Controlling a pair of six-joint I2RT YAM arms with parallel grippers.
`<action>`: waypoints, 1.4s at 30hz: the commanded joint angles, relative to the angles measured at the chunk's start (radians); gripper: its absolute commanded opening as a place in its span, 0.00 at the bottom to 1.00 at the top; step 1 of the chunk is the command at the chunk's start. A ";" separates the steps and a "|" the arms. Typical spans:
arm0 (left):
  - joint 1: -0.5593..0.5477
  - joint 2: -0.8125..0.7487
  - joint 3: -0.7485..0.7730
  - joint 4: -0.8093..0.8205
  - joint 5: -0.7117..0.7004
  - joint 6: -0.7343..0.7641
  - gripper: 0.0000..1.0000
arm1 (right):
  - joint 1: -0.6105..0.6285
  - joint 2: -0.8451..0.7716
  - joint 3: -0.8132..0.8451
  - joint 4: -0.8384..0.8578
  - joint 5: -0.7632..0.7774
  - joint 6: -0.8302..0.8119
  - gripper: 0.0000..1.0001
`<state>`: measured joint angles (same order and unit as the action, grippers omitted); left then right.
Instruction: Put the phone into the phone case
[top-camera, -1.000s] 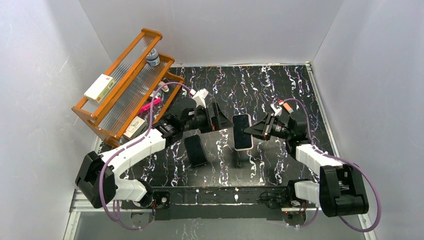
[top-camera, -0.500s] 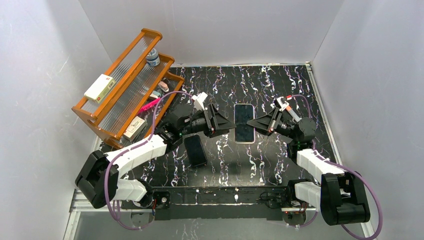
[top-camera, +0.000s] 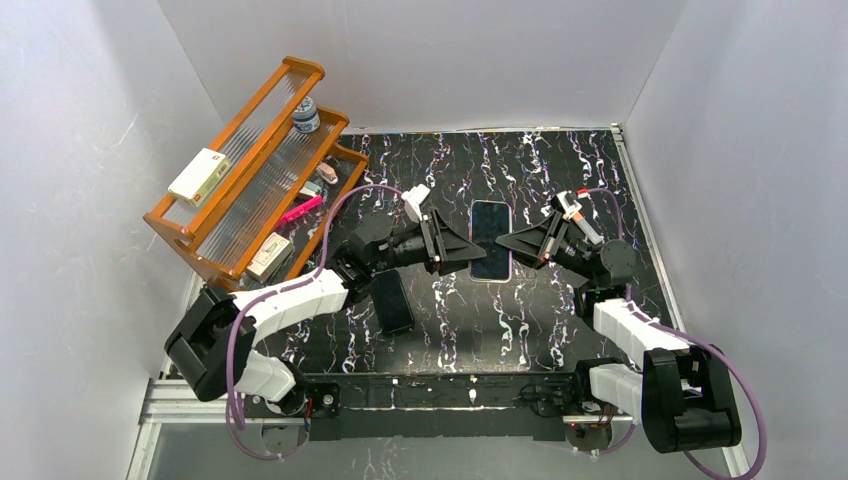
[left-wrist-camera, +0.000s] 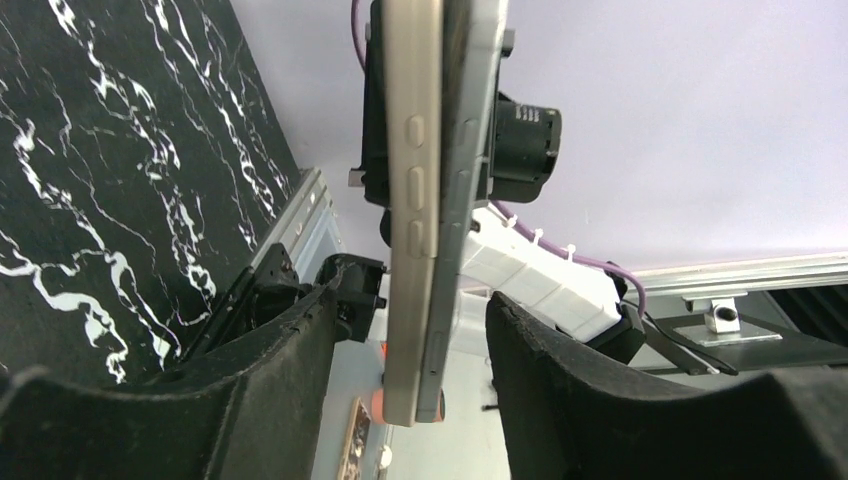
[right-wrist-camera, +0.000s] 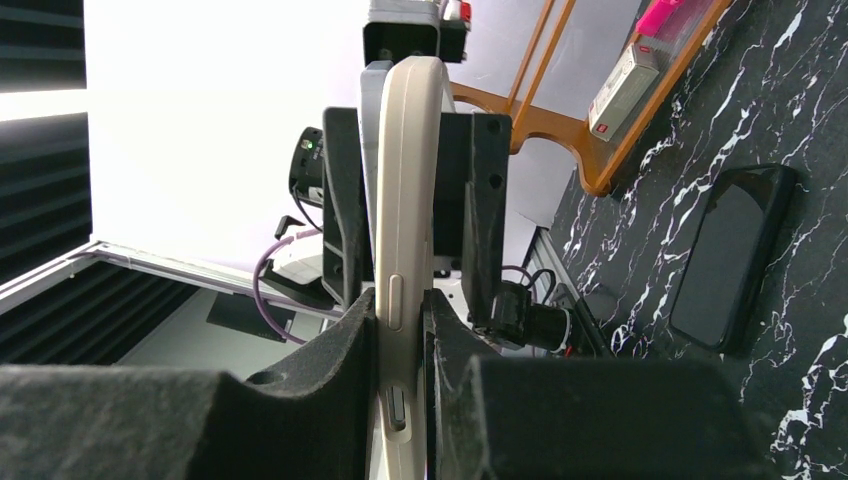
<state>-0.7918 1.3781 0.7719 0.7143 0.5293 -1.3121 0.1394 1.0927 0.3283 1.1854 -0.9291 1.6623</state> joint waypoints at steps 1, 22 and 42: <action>-0.030 0.006 -0.003 0.053 -0.002 -0.004 0.48 | 0.007 -0.025 -0.015 0.111 0.032 0.033 0.01; -0.032 -0.056 0.000 -0.218 -0.051 0.202 0.17 | 0.008 -0.098 -0.007 -0.121 0.018 -0.120 0.04; -0.032 -0.108 -0.095 -0.048 -0.061 0.079 0.00 | 0.008 -0.055 -0.032 0.103 0.064 0.056 0.15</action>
<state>-0.8288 1.2587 0.6773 0.6918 0.4637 -1.2659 0.1513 1.0695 0.2779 1.2098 -0.8818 1.6852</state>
